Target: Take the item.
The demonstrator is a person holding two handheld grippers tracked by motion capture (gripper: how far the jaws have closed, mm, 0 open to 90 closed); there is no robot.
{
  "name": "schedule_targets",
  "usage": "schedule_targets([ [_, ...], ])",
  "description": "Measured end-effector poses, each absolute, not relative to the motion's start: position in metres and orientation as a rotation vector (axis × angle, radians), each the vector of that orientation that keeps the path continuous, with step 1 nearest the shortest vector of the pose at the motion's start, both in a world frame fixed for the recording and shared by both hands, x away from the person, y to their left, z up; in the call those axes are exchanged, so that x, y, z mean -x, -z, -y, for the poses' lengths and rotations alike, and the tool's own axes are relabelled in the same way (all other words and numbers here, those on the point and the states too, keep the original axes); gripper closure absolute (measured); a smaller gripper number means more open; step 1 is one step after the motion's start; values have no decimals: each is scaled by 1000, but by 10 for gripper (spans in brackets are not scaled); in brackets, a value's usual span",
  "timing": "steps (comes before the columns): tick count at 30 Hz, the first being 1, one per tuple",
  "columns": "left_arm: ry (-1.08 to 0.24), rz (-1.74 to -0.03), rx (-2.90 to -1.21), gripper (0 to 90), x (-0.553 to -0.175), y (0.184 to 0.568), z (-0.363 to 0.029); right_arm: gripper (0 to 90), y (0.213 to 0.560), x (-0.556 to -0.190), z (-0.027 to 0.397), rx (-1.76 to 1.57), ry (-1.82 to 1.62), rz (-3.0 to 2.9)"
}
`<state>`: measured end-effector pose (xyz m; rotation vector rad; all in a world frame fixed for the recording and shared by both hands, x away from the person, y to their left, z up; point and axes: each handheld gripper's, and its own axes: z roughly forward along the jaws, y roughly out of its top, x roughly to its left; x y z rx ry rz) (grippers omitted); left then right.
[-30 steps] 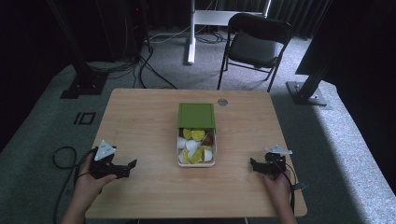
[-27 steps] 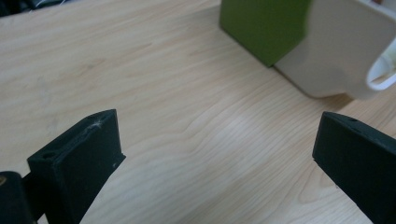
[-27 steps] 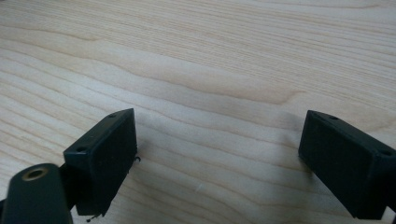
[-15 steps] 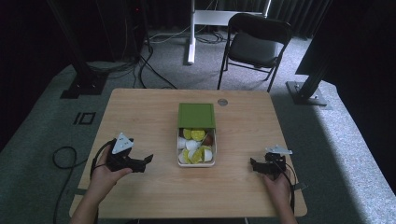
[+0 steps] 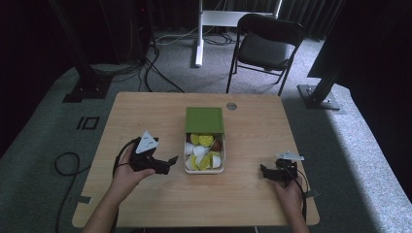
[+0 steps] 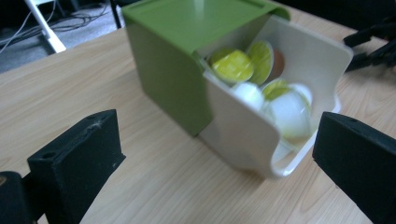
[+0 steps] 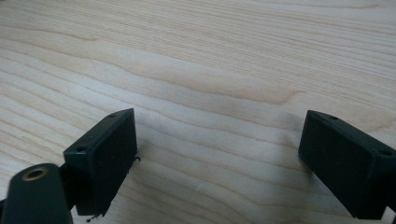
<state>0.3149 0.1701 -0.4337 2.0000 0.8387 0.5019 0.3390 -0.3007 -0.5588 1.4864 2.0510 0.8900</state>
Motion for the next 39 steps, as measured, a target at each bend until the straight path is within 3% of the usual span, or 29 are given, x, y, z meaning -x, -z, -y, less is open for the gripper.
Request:
schedule_targets([
  [16,-443,-720,-2018,21,-326,426,-115,113,559,-339,301,-1487,-890,-2051],
  [39,-339,-660,-2114,26,-330,458,-68,113,559,-339,301,-1486,-890,-2051],
])
